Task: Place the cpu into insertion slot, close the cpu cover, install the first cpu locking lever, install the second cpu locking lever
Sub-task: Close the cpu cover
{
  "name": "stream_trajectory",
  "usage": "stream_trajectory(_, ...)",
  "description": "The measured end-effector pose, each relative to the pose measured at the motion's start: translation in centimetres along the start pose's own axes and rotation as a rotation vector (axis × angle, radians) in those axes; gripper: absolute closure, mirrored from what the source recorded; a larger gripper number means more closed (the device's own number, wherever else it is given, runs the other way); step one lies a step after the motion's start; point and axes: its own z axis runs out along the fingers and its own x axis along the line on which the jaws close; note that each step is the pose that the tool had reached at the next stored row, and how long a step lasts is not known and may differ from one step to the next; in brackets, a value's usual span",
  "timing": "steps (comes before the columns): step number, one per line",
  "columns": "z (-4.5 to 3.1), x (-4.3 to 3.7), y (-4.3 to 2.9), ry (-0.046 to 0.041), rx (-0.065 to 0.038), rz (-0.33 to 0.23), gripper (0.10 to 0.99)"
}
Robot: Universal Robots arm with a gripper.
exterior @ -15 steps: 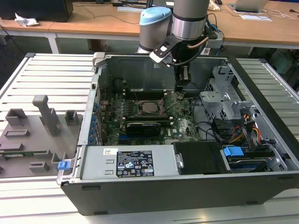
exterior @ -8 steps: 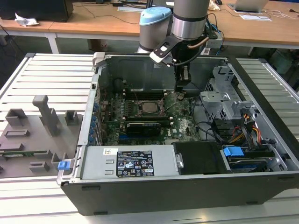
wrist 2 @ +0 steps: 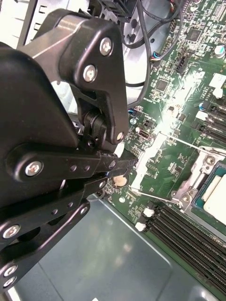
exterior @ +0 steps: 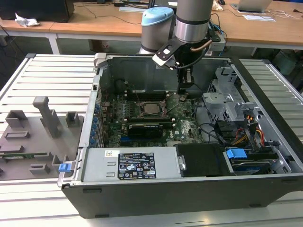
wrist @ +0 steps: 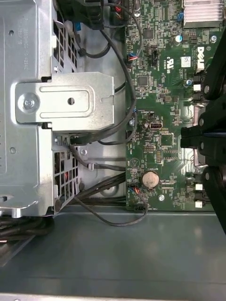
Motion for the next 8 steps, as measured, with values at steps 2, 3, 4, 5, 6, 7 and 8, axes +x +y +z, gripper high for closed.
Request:
stream_trajectory(2,0.04,0.00,0.08,-0.0001,0.000,0.000,0.980)
stream_trajectory(3,0.09,0.00,0.10,0.0000,0.000,0.000,0.980)
stream_trajectory(4,0.13,0.00,0.11,0.0001,0.000,0.000,0.980)
stream_trajectory(5,0.22,0.00,0.16,0.0001,0.000,0.000,0.980)
stream_trajectory(6,0.29,0.00,0.19,0.0000,0.000,0.000,0.980)
stream_trajectory(7,0.34,0.00,0.21,0.0000,0.000,0.000,0.980)
stream_trajectory(8,0.44,0.00,0.25,0.0000,0.000,0.000,0.980)
